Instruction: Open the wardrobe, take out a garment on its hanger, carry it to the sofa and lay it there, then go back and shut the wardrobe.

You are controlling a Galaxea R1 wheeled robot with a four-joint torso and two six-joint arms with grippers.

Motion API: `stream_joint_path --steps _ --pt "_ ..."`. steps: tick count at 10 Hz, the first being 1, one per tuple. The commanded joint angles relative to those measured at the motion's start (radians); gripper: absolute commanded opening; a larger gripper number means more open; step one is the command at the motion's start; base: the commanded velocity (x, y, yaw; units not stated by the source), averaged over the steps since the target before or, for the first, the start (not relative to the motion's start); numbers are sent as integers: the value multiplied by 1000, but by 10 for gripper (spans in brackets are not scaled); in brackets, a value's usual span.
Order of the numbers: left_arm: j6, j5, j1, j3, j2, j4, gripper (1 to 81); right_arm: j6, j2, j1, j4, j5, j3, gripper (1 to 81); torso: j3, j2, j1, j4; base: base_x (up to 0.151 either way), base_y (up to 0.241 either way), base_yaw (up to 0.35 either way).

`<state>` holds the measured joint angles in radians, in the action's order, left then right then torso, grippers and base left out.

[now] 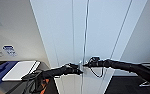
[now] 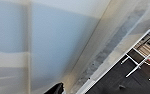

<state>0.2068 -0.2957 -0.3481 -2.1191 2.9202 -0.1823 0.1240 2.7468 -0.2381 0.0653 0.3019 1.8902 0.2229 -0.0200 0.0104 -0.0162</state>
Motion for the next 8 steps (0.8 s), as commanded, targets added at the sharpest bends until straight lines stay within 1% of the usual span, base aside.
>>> stream_joint_path --steps 1,4,6,8 --pt "-7 -8 160 -25 39 -12 811 -1 15 182 10 -3 -10 811 0 0 0 0 0 0 0" --pt "-12 0 152 -94 88 -12 811 -1 49 171 8 -3 18 811 0 0 0 0 0 0 0" --pt "-12 1 149 -147 134 -46 811 -1 52 161 8 -3 12 811 0 0 0 0 0 0 0" --pt "-12 20 149 -165 159 -40 811 -1 52 144 10 -3 7 811 0 0 0 0 0 0 0"
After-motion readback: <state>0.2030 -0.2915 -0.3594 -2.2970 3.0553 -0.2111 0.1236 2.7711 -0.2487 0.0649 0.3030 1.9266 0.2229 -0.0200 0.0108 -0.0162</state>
